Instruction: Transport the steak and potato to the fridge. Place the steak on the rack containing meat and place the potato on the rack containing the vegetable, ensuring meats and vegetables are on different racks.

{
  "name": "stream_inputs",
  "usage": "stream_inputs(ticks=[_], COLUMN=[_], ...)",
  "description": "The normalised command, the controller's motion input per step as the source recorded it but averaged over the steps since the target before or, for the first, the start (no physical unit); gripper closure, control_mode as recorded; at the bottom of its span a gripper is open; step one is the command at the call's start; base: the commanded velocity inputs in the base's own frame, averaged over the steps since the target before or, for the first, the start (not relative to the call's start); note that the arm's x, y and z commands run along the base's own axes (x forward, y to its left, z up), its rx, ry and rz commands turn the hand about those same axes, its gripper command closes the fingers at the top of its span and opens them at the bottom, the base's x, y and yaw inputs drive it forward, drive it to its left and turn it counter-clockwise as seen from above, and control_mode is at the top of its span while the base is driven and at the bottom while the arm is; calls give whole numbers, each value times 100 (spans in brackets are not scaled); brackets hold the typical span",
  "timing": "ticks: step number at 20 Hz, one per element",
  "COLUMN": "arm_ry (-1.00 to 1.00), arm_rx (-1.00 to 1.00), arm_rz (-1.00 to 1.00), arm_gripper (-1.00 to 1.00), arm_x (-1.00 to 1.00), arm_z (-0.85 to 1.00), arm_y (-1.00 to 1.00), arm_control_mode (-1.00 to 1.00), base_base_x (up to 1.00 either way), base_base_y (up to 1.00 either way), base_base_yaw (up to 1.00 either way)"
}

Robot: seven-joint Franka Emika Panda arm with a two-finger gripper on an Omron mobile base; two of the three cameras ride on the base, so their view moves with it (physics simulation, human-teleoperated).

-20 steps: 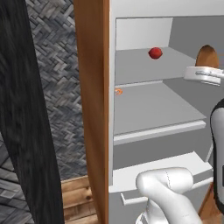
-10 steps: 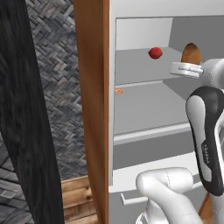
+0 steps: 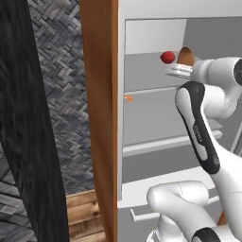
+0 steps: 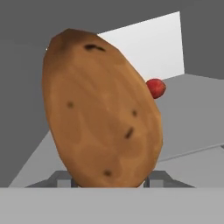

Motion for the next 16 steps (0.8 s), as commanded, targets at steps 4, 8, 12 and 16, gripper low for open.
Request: stream_inputs(ticks=[4,8,12,16], arm_ry=[0,0,14,25], arm_rx=[0,-1,0,0], arm_rz=[0,0,0,0], arm_gripper=[100,100,100,100], arm_x=[70,64,69,66], arm_z=[-37,-36,-20,-4], arm_y=[0,0,0,0], arm_control_mode=[-100,-100,-100,-100], base_base_x=[0,0,0,0], base_base_y=[0,0,0,0], base_base_yaw=[0,0,0,0])
